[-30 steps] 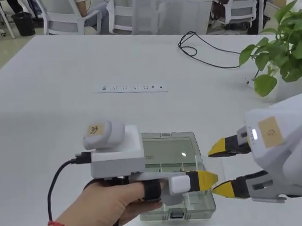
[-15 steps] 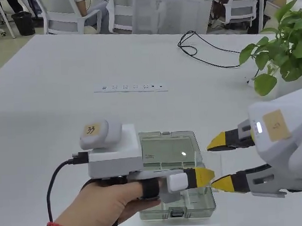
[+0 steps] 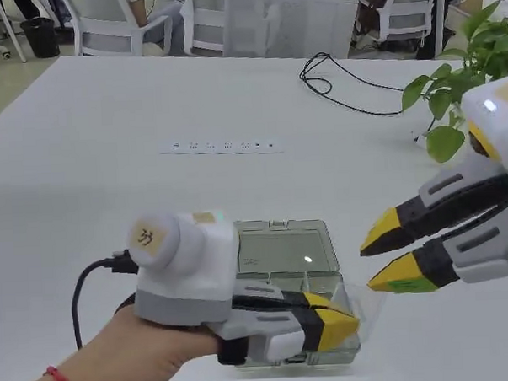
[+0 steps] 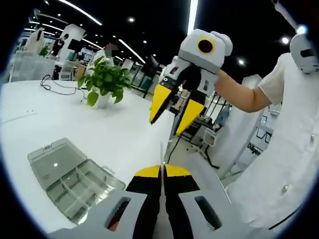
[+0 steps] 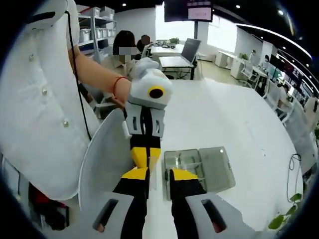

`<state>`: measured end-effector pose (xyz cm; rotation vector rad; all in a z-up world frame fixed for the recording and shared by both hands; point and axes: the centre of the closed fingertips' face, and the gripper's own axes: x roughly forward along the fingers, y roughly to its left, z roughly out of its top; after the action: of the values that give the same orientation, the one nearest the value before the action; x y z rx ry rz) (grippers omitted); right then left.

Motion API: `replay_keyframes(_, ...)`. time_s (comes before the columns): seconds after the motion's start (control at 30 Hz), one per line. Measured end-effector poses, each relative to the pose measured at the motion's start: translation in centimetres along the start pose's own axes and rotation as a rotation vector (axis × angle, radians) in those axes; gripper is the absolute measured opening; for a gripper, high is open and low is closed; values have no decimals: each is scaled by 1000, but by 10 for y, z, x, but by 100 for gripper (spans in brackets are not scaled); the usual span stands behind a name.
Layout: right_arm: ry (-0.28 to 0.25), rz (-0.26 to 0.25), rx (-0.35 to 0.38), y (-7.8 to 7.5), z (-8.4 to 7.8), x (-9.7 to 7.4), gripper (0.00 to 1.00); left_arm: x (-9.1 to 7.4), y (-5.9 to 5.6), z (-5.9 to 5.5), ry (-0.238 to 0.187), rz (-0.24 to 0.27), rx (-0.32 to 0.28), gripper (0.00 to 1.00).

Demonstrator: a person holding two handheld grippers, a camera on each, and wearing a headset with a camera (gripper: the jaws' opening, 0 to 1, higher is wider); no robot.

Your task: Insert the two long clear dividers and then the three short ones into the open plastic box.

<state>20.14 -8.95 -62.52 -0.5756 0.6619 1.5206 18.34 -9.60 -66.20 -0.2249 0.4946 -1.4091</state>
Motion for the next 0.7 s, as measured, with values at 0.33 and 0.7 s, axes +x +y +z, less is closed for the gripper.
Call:
replay_keyframes(0.33,-26,153,65,18,2,9,12,0,-14,5,-12,-65,94,0)
replay_keyframes(0.7,-19,205,58,30,0,16,4,-1,-18,7,-29,-82,108,0)
